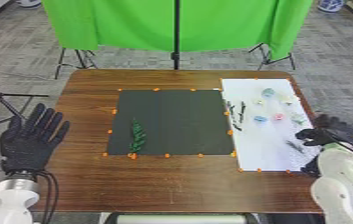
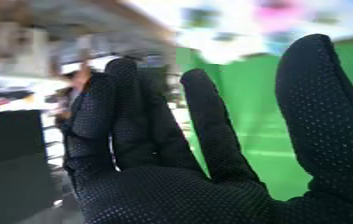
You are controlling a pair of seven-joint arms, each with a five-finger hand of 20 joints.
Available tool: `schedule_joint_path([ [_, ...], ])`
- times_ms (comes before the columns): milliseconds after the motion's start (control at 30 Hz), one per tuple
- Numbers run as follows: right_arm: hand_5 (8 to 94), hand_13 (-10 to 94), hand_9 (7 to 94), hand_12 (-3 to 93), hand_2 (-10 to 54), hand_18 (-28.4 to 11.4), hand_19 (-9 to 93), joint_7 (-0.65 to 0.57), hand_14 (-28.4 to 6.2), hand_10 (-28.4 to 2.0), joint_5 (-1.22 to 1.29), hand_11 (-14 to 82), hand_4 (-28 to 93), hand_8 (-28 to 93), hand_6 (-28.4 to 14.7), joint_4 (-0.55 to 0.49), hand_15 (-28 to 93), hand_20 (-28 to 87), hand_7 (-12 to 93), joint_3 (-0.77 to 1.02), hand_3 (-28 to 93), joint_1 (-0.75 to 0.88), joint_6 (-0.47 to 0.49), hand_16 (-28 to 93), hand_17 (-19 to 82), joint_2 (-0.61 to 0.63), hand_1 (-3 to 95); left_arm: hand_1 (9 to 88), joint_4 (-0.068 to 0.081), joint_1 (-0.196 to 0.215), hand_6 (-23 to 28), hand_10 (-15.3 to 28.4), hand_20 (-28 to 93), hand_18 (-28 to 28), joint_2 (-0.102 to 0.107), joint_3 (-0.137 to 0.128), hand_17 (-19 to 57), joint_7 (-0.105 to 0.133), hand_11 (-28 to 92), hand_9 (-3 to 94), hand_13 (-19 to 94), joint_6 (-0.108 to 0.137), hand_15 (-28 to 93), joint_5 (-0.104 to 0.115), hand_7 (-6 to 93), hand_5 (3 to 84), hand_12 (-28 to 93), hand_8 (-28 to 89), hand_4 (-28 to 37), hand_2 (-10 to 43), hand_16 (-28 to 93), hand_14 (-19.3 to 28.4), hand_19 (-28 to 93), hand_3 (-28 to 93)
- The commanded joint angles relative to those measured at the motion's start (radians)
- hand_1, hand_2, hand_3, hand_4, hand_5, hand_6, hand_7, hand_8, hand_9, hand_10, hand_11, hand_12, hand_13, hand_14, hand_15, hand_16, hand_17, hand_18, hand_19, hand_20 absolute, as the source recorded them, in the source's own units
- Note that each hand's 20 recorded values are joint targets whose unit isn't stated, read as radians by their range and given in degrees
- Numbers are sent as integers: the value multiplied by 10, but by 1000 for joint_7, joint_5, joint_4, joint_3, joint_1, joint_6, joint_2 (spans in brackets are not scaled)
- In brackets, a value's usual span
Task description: Arrange flowers
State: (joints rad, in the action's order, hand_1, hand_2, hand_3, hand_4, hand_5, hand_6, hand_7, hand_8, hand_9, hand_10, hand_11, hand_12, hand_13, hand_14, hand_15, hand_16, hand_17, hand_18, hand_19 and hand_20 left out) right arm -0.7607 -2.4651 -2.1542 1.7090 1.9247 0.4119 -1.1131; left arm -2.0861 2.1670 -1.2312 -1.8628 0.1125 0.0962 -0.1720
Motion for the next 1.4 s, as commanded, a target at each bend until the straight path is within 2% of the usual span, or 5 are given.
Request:
schedule_joint_path([
  [33,495,296,466,195,-95,-284,810,-60,-267,-263,20,239,-270,-105,-120,-20,637,472,135,27,760,93,28,135,219,10,311,264,-11,44,70,141,148,155,-18,-3,-50,17,234,402,303,36,411,22,150,474,118,-100,-283,153,-69,154,374,730],
  [433,680,460,619,255,-95,-268,862,-109,-215,-203,-24,394,-282,-10,-62,89,686,428,265,-40,736,60,-90,214,283,-4,471,263,-13,46,73,145,146,154,-22,1,-50,15,237,405,305,47,421,19,154,477,118,-102,-283,156,-74,154,380,733],
  [633,754,566,779,465,-95,-258,888,-101,-161,-145,-79,208,-282,115,-38,111,619,409,344,-43,722,79,-188,358,325,-1,584,263,-11,50,73,146,145,154,-25,2,-50,10,238,406,305,46,422,15,154,477,118,-102,-283,157,-75,154,381,734],
  [1200,774,734,884,497,-95,-256,931,-153,-109,-94,118,210,-280,158,-22,-47,560,435,346,-112,762,5,-475,418,446,38,576,261,-21,71,75,144,144,154,-26,-4,-50,8,239,406,306,45,422,15,153,477,118,-102,-283,159,-77,153,382,735],
  [1400,787,842,923,429,-95,-219,932,-103,-78,-93,116,264,-246,127,-26,-47,598,576,345,-268,752,-112,-519,414,574,0,562,262,-19,62,72,143,143,154,-17,6,-50,6,238,407,306,41,423,6,154,477,117,-102,-283,160,-76,153,382,735],
])
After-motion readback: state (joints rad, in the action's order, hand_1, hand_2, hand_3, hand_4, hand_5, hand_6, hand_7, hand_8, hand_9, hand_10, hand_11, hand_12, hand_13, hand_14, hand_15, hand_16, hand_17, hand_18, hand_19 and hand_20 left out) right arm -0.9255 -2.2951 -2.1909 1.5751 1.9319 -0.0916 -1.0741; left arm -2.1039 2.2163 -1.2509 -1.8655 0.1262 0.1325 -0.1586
